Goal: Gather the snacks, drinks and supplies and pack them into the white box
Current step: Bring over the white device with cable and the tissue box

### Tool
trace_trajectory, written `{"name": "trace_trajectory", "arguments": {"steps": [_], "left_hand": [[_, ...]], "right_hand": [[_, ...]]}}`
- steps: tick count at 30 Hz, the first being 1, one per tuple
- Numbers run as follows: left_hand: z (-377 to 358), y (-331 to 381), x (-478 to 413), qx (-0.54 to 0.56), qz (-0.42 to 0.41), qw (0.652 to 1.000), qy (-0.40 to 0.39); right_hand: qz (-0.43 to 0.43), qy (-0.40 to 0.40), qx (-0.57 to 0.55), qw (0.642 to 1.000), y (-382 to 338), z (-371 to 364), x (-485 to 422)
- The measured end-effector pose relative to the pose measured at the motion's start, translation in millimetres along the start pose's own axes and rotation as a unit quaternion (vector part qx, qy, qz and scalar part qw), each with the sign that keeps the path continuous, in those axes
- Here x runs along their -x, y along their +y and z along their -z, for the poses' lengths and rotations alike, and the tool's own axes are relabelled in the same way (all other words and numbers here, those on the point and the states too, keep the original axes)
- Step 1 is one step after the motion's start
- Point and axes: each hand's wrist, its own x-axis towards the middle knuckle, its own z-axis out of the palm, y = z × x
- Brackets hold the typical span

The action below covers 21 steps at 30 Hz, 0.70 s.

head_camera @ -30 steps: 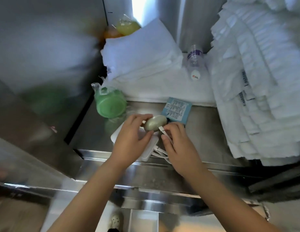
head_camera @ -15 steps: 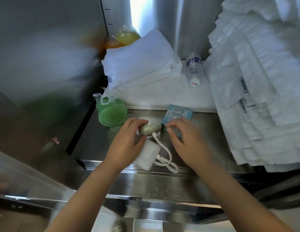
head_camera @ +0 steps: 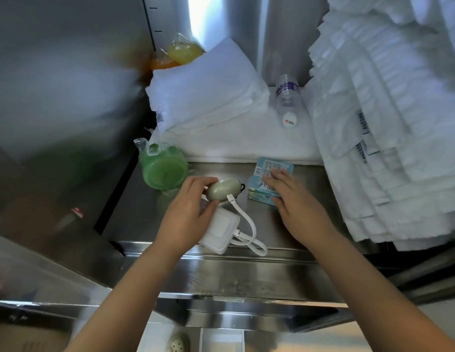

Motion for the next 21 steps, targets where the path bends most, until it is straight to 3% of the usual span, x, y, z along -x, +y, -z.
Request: {"name": "trace_trajectory", "arguments": {"steps": [8, 14, 21], "left_hand": [[-1.1, 5.1, -4.3, -0.005, 0.032, 0.999, -0.006], [-3.9, 11.0, -5.9, -0.016, 0.061, 0.996, -0.058], [-11.3, 26.9, -5.5, -0.056, 0.05, 0.995, -0.069]], "right_hand": [[0.014, -0.014, -0.023, 1.0, 13.4, 10.7, 31.2], [0.035, -0.016, -0.018, 0.999, 14.0, 12.2, 46.5], [0.038, -0.016, -0.038, 0.998, 18.7, 14.4, 61.9]]}}
